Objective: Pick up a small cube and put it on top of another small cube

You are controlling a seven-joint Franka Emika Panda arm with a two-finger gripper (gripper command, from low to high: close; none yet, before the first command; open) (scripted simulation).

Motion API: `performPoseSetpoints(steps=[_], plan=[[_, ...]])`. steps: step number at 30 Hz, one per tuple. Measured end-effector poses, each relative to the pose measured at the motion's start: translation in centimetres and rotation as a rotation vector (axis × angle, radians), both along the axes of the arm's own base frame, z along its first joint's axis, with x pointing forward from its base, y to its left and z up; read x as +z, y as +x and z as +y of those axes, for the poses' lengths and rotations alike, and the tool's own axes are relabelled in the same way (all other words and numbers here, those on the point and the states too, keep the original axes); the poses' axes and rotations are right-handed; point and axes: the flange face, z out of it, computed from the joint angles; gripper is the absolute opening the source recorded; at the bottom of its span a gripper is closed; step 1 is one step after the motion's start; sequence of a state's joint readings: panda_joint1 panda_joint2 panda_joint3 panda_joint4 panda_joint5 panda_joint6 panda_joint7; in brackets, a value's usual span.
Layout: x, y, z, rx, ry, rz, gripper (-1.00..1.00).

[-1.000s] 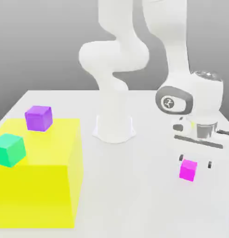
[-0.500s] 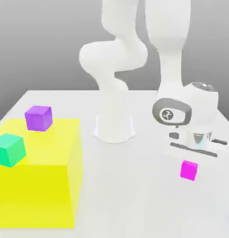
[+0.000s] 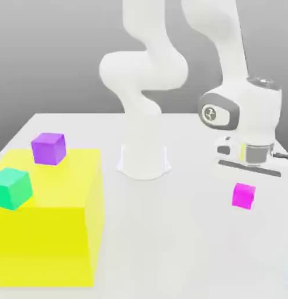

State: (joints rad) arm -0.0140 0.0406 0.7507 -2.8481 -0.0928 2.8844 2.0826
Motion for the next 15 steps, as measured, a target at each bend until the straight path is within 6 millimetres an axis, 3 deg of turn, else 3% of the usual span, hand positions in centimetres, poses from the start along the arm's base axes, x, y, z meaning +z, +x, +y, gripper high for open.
performPoseSetpoints(steps=[1, 7, 11, 15], plan=[[0.2, 0.9, -0.7, -0.029, -0.009, -0.001, -1.00], [2.9, 10.5, -8.1, -0.332, -0.076, -0.010, -1.00], [5.8, 15.8, -14.5, -0.533, -0.106, -0.010, -1.00], [9.5, 19.6, -22.1, -0.736, -0.117, -0.005, -1.00]])
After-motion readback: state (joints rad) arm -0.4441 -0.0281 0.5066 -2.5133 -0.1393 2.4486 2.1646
